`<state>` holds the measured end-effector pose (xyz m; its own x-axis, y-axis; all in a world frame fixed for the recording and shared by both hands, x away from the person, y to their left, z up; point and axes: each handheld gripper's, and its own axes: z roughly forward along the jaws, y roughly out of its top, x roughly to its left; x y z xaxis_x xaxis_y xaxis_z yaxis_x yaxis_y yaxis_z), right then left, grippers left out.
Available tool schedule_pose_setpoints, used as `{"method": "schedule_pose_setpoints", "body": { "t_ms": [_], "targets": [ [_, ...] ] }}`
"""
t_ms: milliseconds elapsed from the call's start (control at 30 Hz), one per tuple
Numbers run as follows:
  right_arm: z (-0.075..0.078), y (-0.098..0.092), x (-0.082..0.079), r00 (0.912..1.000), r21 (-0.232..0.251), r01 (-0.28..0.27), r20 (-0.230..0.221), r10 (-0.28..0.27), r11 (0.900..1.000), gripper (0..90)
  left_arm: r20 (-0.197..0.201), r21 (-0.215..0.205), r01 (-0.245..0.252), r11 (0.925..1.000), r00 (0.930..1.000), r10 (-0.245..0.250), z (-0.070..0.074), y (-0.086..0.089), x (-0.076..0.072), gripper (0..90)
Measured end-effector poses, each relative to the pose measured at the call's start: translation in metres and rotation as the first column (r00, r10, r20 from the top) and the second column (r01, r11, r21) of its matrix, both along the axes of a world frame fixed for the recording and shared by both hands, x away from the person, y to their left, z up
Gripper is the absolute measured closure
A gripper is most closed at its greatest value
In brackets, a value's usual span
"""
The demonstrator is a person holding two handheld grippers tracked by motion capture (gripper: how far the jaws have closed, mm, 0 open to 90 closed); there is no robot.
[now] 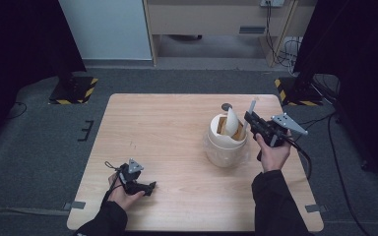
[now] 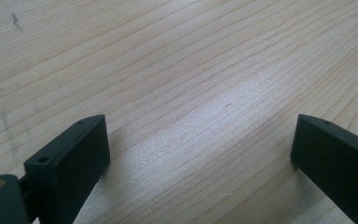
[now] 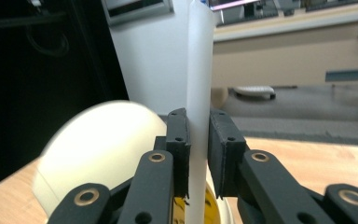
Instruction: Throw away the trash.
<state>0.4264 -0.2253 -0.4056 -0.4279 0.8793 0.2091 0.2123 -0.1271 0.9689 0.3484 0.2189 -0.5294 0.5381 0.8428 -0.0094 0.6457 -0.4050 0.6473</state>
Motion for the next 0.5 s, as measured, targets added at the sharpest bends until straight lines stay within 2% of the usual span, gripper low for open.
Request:
{"method": "schedule_pose_setpoints", "body": {
  "t_ms": [133, 267, 333, 367, 400, 433, 467, 500],
  "targets": [
    [-0.005, -0.001, 0.0, 0.9996, -0.012, 0.001, -0.028, -0.001, 1.0, 78.0, 0.0, 0.0, 0.0, 1.0, 1.0, 0.0, 0.0, 0.0, 0.0, 3.9],
    [-0.008, -0.003, -0.001, 0.9981, -0.012, -0.012, -0.061, 0.011, 1.0, 68.4, 0.002, -0.001, 0.0, 1.0, 1.0, 0.0, 0.0, 0.0, 0.0, 3.8],
    [-0.008, -0.004, -0.003, 0.9974, -0.02, -0.016, -0.071, 0.015, 1.0, 57.5, 0.003, -0.002, 0.001, 1.0, 1.0, -0.001, 0.0, 0.0, 0.0, 3.9],
    [-0.008, -0.004, -0.003, 0.9974, -0.02, -0.016, -0.071, 0.015, 1.0, 57.5, 0.003, -0.002, 0.001, 1.0, 1.0, -0.001, 0.0, 0.0, 0.0, 3.9],
    [-0.009, -0.008, -0.005, 0.9964, -0.033, -0.023, -0.083, 0.02, 0.999, 40.0, 0.004, -0.002, 0.002, 1.0, 1.0, -0.002, 0.0, 0.0, 0.0, 3.9],
    [-0.009, -0.008, -0.005, 0.9964, -0.033, -0.023, -0.083, 0.02, 0.999, 40.0, 0.004, -0.002, 0.002, 1.0, 1.0, -0.002, 0.0, 0.0, 0.0, 3.9],
    [-0.01, -0.014, -0.008, 0.9955, -0.062, -0.018, -0.094, 0.012, 0.998, 27.9, 0.005, -0.003, 0.003, 1.0, 1.0, -0.003, 0.0, 0.001, 0.0, 3.9],
    [-0.011, -0.016, -0.009, 0.9951, -0.072, -0.017, -0.099, 0.01, 0.997, 25.5, 0.005, -0.003, 0.003, 1.0, 1.0, -0.003, 0.0, 0.001, 0.0, 3.9]
  ]
}}
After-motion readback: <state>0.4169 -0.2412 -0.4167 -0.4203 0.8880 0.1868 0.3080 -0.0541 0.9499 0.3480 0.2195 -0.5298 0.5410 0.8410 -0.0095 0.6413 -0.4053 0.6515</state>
